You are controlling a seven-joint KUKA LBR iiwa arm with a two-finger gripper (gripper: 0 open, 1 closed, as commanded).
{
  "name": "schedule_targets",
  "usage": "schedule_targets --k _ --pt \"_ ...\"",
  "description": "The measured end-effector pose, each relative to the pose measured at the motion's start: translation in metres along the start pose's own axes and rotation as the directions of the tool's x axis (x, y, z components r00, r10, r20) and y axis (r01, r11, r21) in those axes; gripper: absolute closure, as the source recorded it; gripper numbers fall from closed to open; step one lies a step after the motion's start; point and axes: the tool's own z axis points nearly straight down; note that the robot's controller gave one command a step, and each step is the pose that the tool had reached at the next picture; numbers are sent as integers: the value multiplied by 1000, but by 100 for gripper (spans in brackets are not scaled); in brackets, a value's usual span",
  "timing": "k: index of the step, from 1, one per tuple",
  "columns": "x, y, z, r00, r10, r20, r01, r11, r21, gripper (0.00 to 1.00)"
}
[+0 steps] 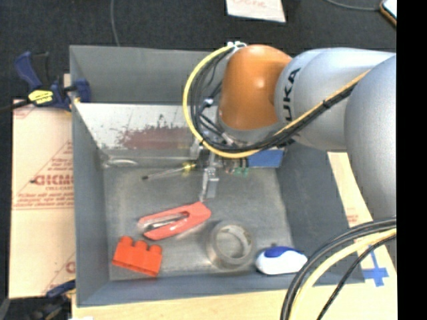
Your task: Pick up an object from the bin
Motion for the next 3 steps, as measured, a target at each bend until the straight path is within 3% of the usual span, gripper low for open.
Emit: schedule_targets --k 1,2,3 --pt "0 0 0 1000 0 0 0 1000 0 0" --pt "47 -17 54 992 -125 2 125 992 1 0" --pt "24 -10 39 998 -62 7 62 998 -1 0"
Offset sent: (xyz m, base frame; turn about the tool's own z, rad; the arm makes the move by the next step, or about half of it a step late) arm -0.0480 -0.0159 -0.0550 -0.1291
